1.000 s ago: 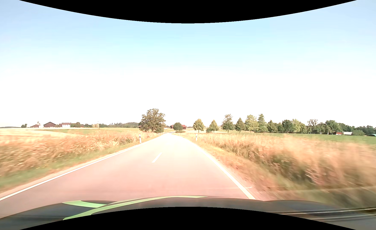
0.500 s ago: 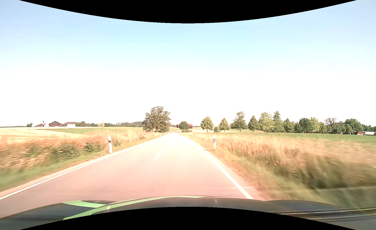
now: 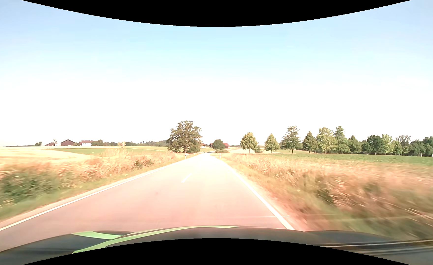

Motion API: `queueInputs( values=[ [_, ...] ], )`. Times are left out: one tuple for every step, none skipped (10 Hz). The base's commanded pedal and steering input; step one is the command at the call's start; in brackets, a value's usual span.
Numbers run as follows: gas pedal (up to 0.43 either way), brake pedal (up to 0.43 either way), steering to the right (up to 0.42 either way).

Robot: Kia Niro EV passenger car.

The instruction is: Follow the waypoints while adhering to traffic rules and regulations

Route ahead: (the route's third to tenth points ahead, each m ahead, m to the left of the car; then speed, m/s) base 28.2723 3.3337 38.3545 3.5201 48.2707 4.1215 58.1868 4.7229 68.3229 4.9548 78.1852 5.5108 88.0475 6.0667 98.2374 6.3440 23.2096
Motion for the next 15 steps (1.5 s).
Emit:
queueInputs(
  values=[
    [0.130,0.000,-0.014],
    [0.130,0.000,-0.010],
    [0.130,0.000,-0.008],
    [0.130,0.000,-0.008],
    [0.130,0.000,-0.008],
    [0.130,0.000,-0.007],
    [0.130,0.000,-0.007],
    [0.138,0.000,-0.007],
    [0.138,0.000,-0.007],
    [0.138,0.000,-0.007],
    [0.138,0.000,-0.006],
    [0.138,0.000,-0.005],
    [0.138,0.000,-0.005],
    [0.138,0.000,-0.005],
    [0.138,0.000,-0.005]
  ],
)
